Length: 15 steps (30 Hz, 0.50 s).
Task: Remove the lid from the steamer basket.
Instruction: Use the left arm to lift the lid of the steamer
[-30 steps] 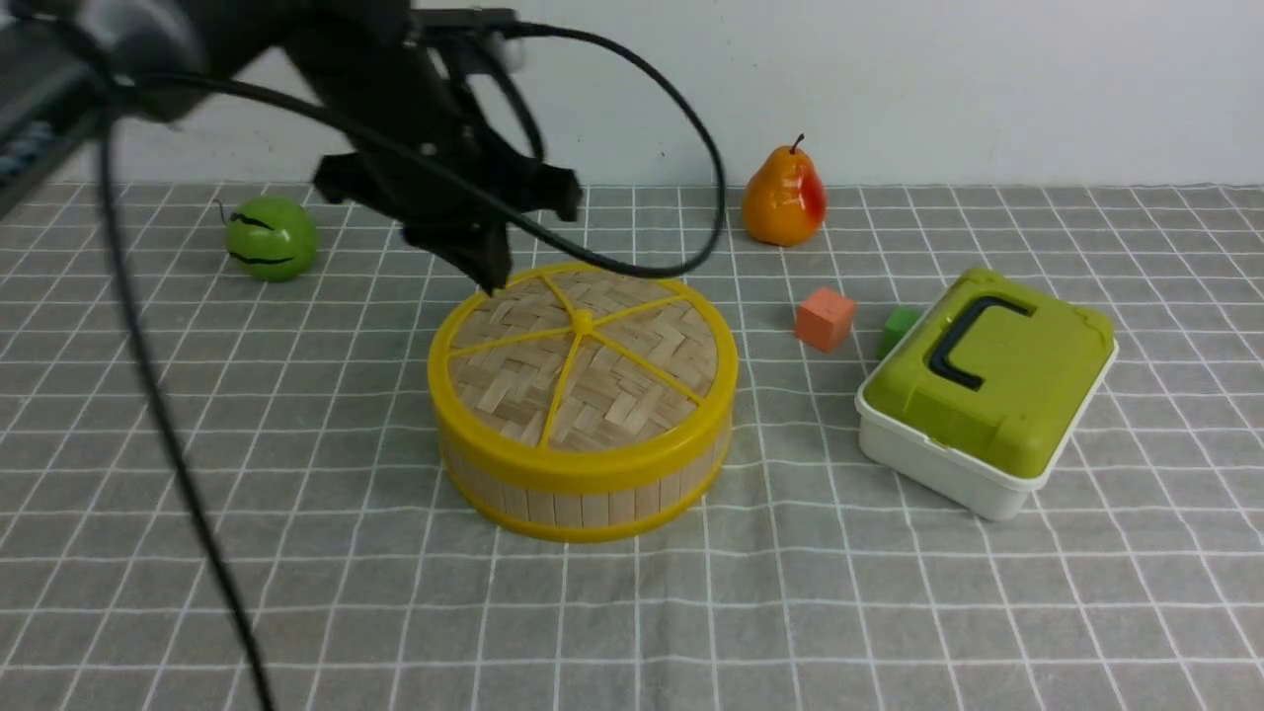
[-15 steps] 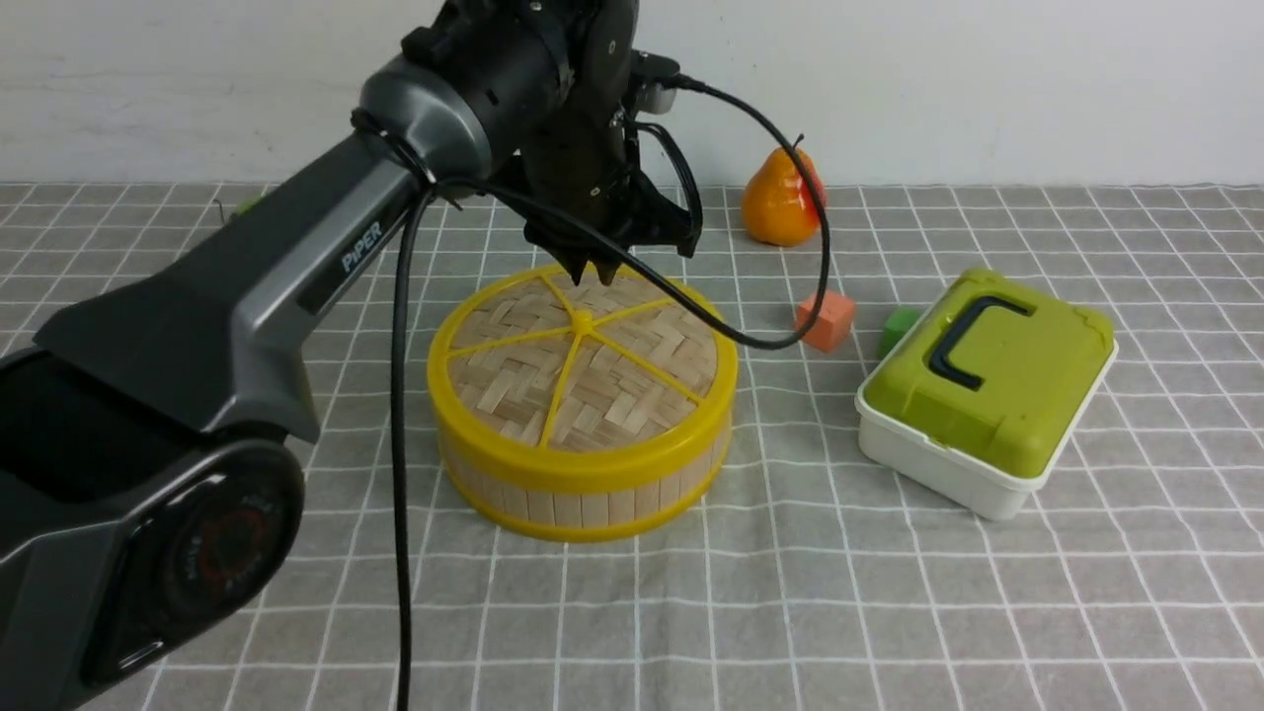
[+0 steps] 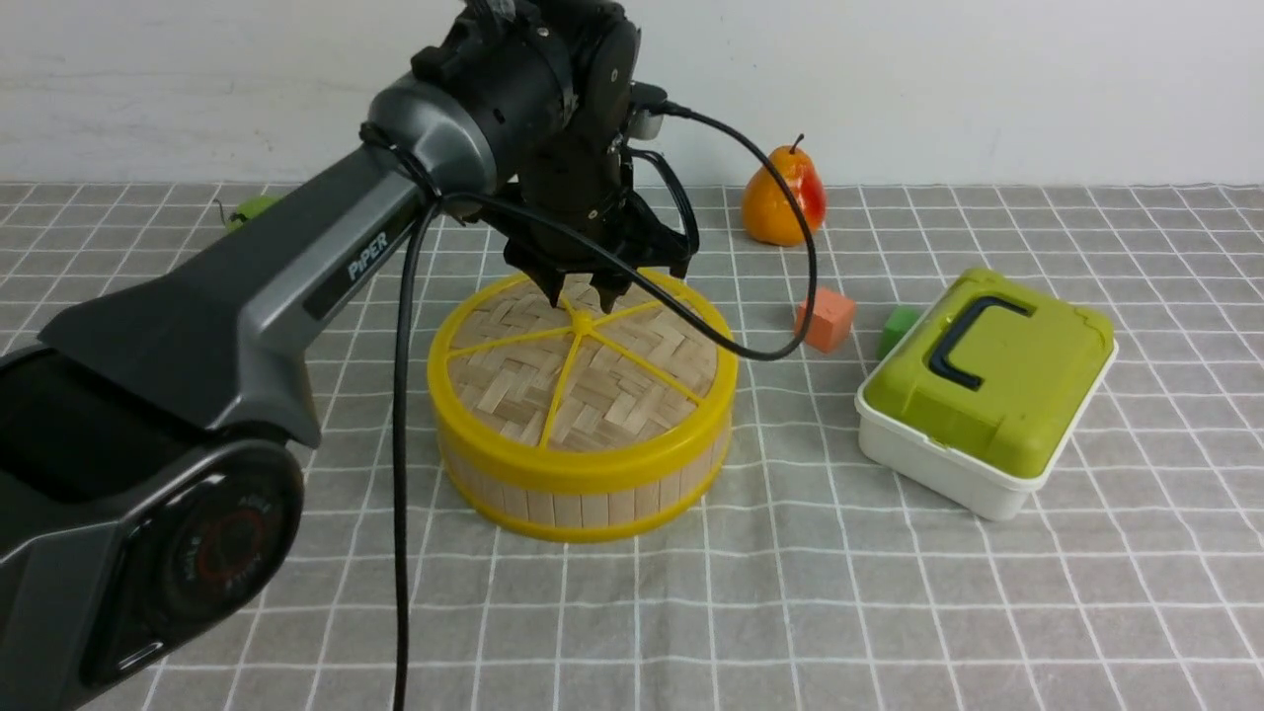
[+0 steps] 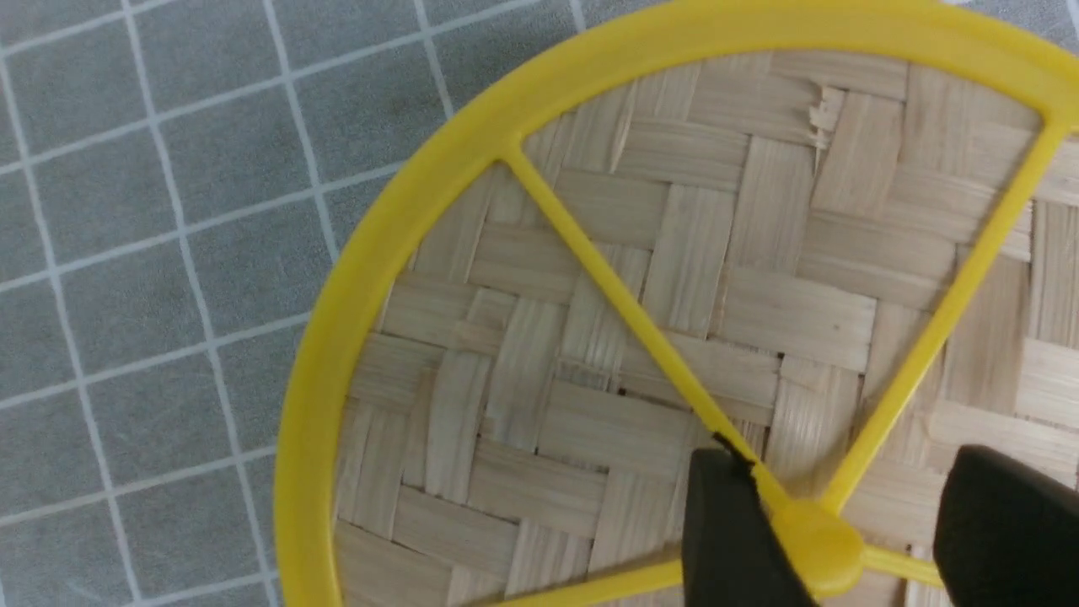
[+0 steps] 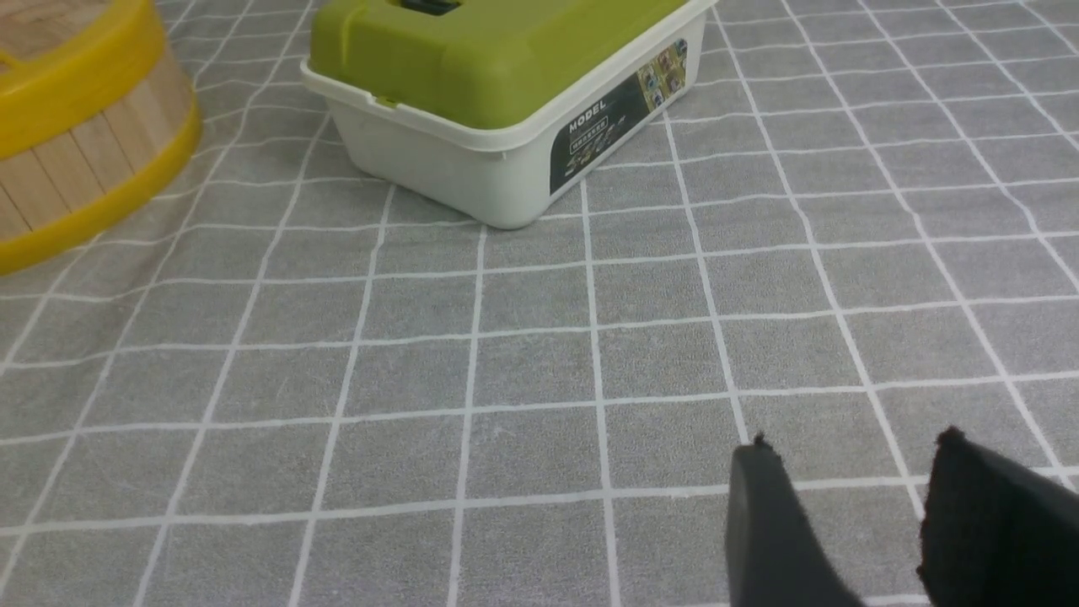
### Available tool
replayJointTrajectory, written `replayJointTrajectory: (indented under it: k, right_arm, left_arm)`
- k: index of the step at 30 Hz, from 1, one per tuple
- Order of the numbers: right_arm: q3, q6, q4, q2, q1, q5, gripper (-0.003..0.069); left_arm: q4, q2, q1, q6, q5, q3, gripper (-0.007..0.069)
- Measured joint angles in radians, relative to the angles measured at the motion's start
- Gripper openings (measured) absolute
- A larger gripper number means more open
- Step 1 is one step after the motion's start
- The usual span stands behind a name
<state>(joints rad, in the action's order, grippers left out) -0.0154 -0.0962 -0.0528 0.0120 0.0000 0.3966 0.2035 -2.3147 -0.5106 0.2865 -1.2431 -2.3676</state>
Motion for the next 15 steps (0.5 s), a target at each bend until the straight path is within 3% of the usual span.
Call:
replayJointTrajectory:
  k: [15]
  right_arm:
    - [0.0, 0.0, 0.0, 0.0, 0.0, 0.0, 0.0241]
  left_arm:
    - [-0.035, 0.007, 0.0, 0.011, 0.01, 0.071, 0.0311]
